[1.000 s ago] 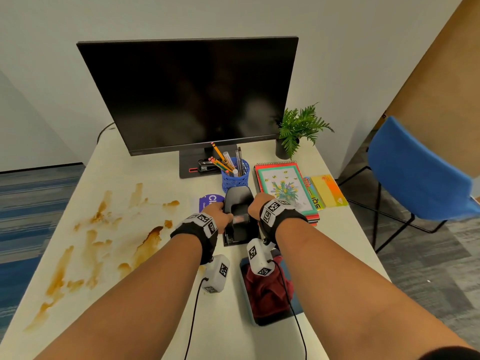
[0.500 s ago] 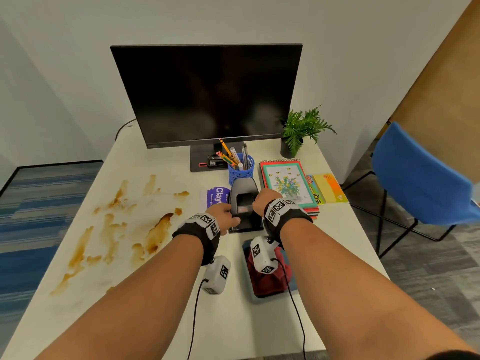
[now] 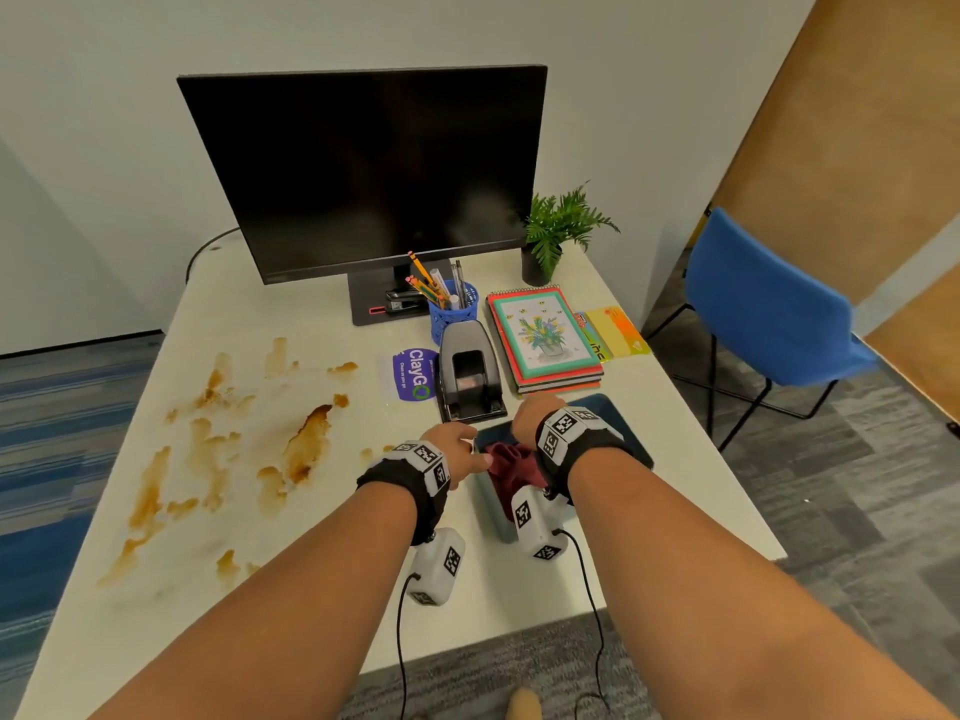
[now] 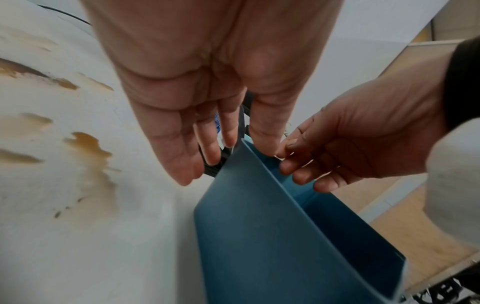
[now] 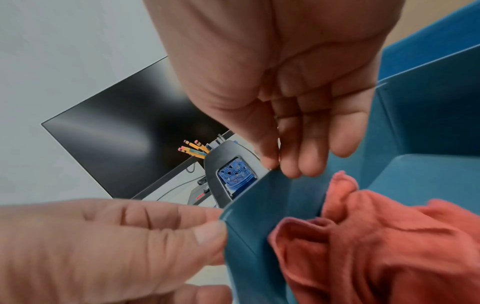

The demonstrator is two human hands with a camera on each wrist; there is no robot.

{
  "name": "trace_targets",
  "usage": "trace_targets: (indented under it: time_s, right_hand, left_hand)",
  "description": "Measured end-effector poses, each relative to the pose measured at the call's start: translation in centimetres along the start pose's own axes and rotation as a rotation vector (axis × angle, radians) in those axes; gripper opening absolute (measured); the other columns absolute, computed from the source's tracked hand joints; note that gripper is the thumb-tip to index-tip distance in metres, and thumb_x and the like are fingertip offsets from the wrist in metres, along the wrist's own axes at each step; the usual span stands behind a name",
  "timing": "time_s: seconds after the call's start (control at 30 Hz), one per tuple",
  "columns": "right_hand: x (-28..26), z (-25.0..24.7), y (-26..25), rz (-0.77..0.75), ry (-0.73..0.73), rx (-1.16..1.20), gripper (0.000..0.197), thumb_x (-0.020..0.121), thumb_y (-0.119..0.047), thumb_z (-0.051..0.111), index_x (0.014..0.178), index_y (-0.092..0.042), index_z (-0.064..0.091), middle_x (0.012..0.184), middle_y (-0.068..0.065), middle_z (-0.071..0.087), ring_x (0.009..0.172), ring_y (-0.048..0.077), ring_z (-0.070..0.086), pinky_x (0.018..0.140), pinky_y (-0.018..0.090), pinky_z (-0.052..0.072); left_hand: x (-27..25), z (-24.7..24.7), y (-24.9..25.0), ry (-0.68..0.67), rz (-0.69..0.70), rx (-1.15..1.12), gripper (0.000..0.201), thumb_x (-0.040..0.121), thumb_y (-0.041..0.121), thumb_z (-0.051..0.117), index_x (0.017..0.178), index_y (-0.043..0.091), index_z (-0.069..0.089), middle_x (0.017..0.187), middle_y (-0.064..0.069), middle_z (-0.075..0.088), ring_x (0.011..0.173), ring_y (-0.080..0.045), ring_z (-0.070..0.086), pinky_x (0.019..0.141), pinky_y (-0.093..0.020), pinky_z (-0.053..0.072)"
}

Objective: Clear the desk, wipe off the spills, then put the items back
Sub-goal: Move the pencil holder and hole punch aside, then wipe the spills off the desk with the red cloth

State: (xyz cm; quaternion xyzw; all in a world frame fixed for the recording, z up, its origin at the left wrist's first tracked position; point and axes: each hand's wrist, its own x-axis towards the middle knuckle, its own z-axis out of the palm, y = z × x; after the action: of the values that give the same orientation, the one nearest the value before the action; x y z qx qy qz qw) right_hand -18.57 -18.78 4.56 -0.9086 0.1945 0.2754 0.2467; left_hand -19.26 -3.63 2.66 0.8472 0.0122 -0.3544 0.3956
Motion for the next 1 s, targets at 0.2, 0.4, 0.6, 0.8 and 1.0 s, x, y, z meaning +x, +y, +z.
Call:
trace_targets:
  time_s: [0.2, 0.4, 0.6, 0.8, 1.0]
  right_hand:
    - [0.3, 2.0, 0.4, -0.005, -0.135, -0.359, 0.037, 0.083, -0.046, 0.056, 0.107, -0.021, 0.069, 0.103, 0.005, 0.071, 0.093, 0.027, 0.067, 0.09, 0.04, 0.052]
    - [-2.2, 2.2, 1.4, -0.014, -0.181, -0.546, 0.047, 0.087, -0.038, 0.054, 0.128, -0.014, 0.055, 0.123, 0.011, 0.063, 0.11, 0.031, 0.061, 0.095, 0.041, 0.05]
    - [-2.6, 3.1, 1.3, -0.161, -0.215, -0.617, 0.054, 0.094, -0.034, 0.052, 0.143, -0.017, 0.036, 0.139, 0.015, 0.046, 0.13, 0.037, 0.045, 0.111, 0.044, 0.035]
    - [-2.5, 1.8, 2.9, -0.042, -0.154, -0.433, 0.036, 0.097, -0.025, 0.045, 0.128, -0.01, 0.055, 0.124, 0.012, 0.061, 0.108, 0.031, 0.058, 0.095, 0.036, 0.045]
    - [-1.4, -0.8, 2.8, -0.07, -0.058, 0.021, 0.036, 0.091, -0.021, 0.054, 0.122, -0.005, 0.059, 0.121, 0.01, 0.062, 0.11, 0.029, 0.062, 0.076, 0.026, 0.048]
  left_hand:
    - [-0.2, 0.1, 0.5, 0.05, 0.066, 0.142, 0.067, 0.08, 0.027, 0.073, 0.14, 0.019, 0.045, 0.133, -0.007, 0.057, 0.114, -0.025, 0.059, 0.094, -0.04, 0.054]
    - [-0.1, 0.6, 0.5, 0.09, 0.092, 0.126, 0.056, 0.081, 0.018, 0.071, 0.134, 0.019, 0.052, 0.125, -0.007, 0.061, 0.109, -0.028, 0.061, 0.09, -0.044, 0.055]
    - [-0.1, 1.3, 0.0, 0.149, 0.113, 0.1, 0.051, 0.084, 0.013, 0.068, 0.133, 0.017, 0.053, 0.126, -0.008, 0.061, 0.111, -0.029, 0.06, 0.093, -0.043, 0.054]
    - [-0.3, 1.4, 0.0, 0.157, 0.092, 0.115, 0.057, 0.084, 0.017, 0.068, 0.138, 0.02, 0.048, 0.132, -0.005, 0.059, 0.116, -0.026, 0.058, 0.097, -0.042, 0.051]
    - [-0.5, 1.3, 0.7, 0.179, 0.108, 0.155, 0.063, 0.082, 0.015, 0.071, 0.14, 0.018, 0.046, 0.139, -0.004, 0.054, 0.125, -0.021, 0.054, 0.105, -0.035, 0.045]
